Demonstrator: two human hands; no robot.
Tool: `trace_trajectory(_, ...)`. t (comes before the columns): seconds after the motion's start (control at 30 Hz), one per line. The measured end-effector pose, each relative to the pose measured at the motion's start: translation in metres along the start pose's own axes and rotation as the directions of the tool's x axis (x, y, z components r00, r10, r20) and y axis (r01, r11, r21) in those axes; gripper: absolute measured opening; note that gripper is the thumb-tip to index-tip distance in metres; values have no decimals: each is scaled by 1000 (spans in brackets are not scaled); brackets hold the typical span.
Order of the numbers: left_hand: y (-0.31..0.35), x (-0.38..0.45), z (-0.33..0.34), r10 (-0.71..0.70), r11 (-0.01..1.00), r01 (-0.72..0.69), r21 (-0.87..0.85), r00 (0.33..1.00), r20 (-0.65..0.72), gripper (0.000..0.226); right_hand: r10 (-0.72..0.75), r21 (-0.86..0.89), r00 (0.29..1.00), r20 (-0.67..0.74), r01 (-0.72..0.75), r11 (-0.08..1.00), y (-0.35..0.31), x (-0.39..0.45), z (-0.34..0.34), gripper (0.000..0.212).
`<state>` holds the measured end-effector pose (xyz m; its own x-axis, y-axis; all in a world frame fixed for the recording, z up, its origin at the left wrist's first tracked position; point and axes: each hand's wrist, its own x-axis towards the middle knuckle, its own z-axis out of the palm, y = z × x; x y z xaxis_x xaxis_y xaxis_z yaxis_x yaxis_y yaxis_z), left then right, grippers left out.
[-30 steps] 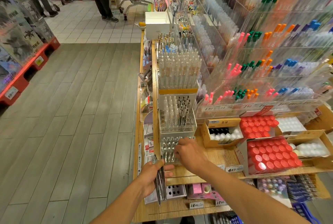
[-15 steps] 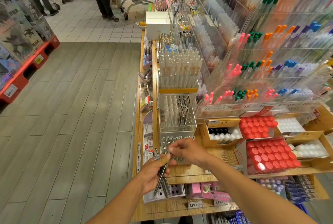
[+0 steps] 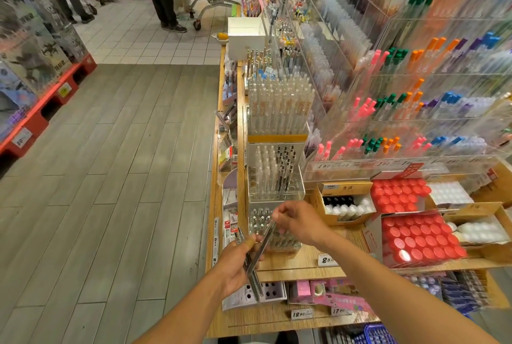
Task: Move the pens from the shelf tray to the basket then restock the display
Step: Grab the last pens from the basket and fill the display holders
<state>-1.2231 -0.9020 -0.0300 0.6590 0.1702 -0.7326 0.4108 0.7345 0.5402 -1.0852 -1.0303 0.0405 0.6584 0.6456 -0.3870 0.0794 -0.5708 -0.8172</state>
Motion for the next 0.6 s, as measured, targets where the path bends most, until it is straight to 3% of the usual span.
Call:
trace_trajectory(0.13, -3, 8, -9, -10, 1000, 16, 24, 978, -206, 21, -106, -42, 978, -179, 100, 994, 2, -2, -9, 9)
trace_trajectory(0.23, -6, 13, -16, -35, 998, 49, 36, 948, -316, 15, -229, -213, 948, -221, 182, 960, 5, -2, -10, 6)
trace_trajectory(0.4, -8, 15, -14, -57, 997, 72, 34, 947, -317, 13, -387, -558, 918, -84, 279, 781, 12, -3, 4, 16)
trace_trajectory(0.6, -7, 13, -8, -71, 997, 76, 9, 963, -259, 17, -374, -632, 927, -42, 265, 729, 17, 5, 11, 19)
